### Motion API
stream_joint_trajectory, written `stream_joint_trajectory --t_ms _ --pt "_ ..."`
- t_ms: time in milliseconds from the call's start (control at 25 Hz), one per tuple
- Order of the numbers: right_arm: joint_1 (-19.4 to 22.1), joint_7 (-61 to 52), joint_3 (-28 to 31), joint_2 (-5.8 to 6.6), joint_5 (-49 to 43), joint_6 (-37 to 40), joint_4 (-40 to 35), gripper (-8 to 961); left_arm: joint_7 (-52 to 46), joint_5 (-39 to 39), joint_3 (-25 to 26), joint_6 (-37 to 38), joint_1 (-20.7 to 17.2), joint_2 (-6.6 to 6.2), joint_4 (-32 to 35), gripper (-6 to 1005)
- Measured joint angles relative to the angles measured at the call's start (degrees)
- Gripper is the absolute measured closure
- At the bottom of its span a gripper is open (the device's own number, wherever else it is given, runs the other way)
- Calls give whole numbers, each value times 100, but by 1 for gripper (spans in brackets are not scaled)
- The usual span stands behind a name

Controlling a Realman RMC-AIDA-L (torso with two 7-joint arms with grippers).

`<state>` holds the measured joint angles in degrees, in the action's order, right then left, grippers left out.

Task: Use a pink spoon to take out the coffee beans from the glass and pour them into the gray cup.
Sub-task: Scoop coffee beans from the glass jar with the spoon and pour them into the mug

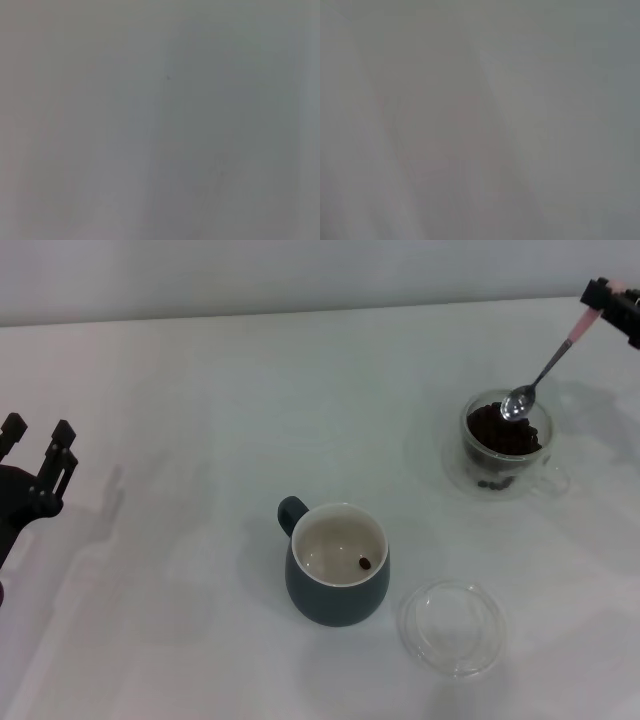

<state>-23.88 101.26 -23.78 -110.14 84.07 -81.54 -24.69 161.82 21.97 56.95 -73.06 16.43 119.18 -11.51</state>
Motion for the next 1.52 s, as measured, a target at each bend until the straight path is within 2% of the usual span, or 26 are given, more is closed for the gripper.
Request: stream_joint_trajectory --t_ms 600,840,1120,1520 --pt "53 -35 -145 -135 -67 538 16 792 3 0 0 -2 -43 -1 0 448" --pt "119 -524 -96 -163 -37 796 66 791 6 0 0 -37 -59 -8 0 448" --pt "164 -1659 52 -174 2 968 133 790 7 -27 0 -46 -61 -8 5 447" --pt "191 -2623 290 -143 6 1056 389 789 7 -35 -18 -59 -114 0 9 448"
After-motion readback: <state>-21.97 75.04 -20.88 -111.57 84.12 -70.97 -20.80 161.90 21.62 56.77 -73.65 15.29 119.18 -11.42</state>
